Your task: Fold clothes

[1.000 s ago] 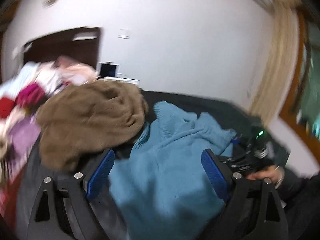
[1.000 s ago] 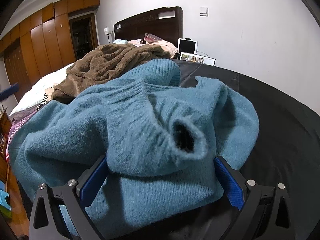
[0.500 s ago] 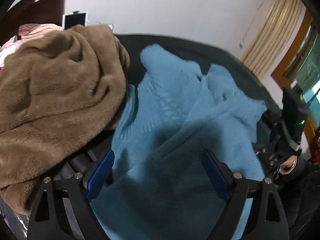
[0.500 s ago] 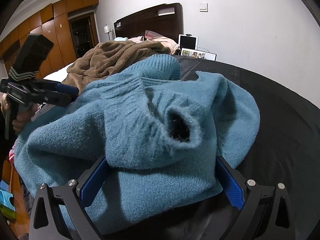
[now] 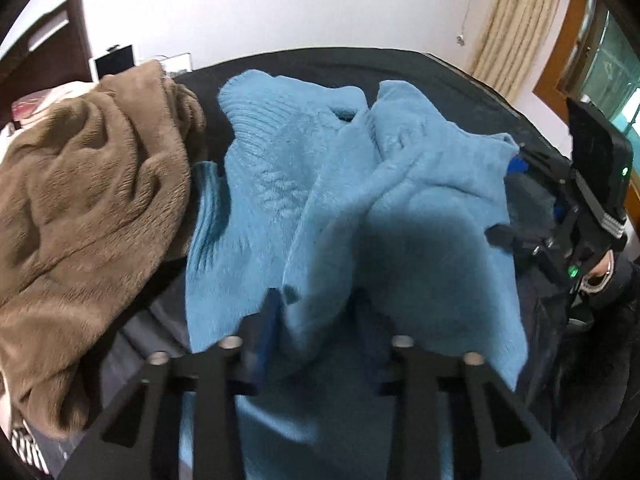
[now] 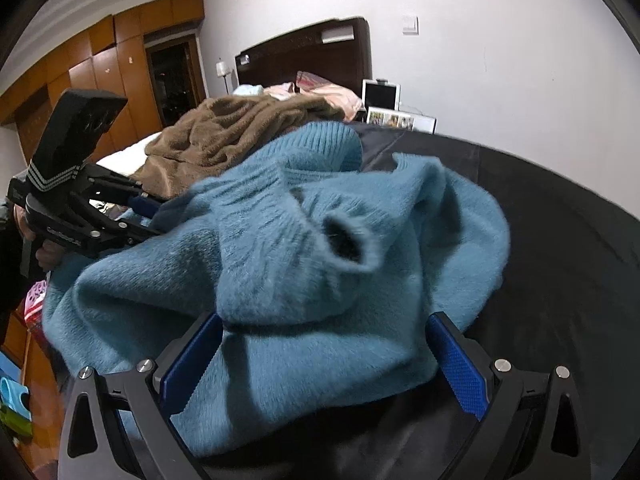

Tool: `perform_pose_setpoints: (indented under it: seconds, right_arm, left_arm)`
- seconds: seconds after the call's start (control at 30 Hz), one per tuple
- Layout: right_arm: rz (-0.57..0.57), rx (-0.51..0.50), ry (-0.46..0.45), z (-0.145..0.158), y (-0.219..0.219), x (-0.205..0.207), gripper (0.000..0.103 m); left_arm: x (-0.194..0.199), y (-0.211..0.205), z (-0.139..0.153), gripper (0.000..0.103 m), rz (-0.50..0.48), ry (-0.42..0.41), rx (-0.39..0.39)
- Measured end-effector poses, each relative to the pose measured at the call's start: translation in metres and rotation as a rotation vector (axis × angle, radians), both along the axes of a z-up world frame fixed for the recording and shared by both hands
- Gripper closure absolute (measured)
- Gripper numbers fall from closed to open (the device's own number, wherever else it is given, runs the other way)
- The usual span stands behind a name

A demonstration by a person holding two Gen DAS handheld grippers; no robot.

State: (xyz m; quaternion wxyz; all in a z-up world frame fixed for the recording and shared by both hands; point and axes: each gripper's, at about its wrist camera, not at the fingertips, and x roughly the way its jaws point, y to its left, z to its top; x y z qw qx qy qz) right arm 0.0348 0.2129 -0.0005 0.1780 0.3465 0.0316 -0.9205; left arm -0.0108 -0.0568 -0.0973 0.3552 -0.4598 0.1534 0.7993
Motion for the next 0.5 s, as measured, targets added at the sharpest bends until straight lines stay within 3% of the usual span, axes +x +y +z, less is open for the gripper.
perform_pose_setpoints:
  seconds: [0.1,0.23,0.33,0.5]
  right_arm:
    - [0.007,0.017,0.044,0.013,0.016,0.008,0.0]
    - [0.008,0.042,0.066,0.027,0.045,0.009,0.0]
    - [-0.036,0.081,0.067,0.032,0.064,-0.004,0.0]
    - [-0.054,0.058,0.032,0.035,0.09,-0.046,0.0]
  left_arm:
    - [0.019,-0.011,0.008,0.081,0.061,0.039,0.002]
    - [0.049,-0.037,0.028,0.083,0.129,0.118,0.08]
    - [0.068,-0.052,0.042,0.083,0.171,0.164,0.141]
    - [0.095,-0.068,0.052,0.083,0.196,0.213,0.191]
